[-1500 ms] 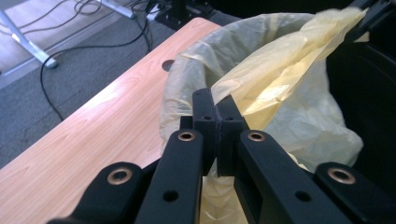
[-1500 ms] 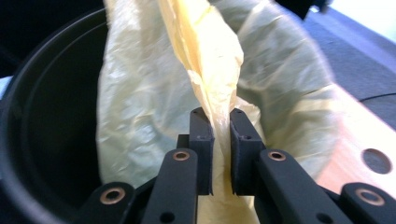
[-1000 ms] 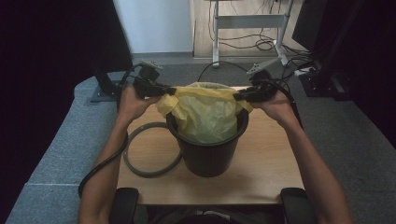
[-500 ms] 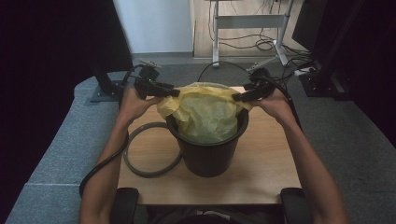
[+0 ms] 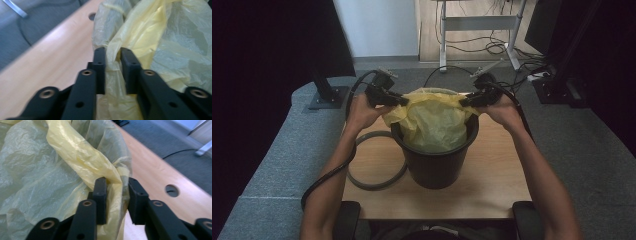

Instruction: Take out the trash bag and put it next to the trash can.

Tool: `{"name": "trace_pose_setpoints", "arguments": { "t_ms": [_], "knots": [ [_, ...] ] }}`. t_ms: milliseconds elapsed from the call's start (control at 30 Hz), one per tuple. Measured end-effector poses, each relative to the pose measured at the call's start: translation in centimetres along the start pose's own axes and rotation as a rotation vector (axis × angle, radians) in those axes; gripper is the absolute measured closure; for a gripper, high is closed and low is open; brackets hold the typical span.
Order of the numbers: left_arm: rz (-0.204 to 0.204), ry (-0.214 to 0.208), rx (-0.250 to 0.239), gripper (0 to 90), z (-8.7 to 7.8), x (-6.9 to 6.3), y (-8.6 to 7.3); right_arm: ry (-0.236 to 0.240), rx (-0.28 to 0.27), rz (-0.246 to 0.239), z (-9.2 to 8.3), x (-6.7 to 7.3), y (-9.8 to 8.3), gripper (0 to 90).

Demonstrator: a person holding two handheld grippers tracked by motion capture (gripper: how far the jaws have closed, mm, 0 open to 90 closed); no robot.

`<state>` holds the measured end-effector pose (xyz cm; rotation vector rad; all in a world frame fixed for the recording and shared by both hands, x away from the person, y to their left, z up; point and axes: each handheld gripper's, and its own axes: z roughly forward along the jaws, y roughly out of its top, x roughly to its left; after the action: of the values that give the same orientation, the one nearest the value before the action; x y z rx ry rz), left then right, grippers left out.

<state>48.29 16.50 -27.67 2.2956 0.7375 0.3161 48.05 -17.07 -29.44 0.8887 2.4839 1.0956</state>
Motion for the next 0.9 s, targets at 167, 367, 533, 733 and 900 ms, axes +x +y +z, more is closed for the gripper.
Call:
{"name": "trace_pose_setpoints", "arguments": {
  "t_ms": [167, 367, 533, 733, 900],
  "knots": [
    [0.012, -0.025, -0.056, 87.5, -1.3, -0.3, 0.3, -0.034, -0.024, -0.024, -1.0, 0.4, 0.5, 79.2],
    [0.017, -0.064, -0.102, 87.6, -2.1, -0.6, 0.5, 0.001, -0.070, -0.032, -2.2, 0.6, 0.8, 87.5],
    [0.027, -0.092, -0.134, 87.6, -2.5, -1.2, 0.9, 0.053, -0.121, -0.022, -3.1, 0.8, 1.1, 88.7],
    [0.042, -0.119, -0.157, 87.4, -2.7, -2.0, 1.5, 0.093, -0.166, -0.054, -4.4, 2.0, 2.2, 88.7],
    [0.068, -0.129, -0.158, 86.6, -2.5, -3.0, 2.0, 0.150, -0.208, -0.082, -5.0, 3.1, 3.1, 88.7]
  ]
}}
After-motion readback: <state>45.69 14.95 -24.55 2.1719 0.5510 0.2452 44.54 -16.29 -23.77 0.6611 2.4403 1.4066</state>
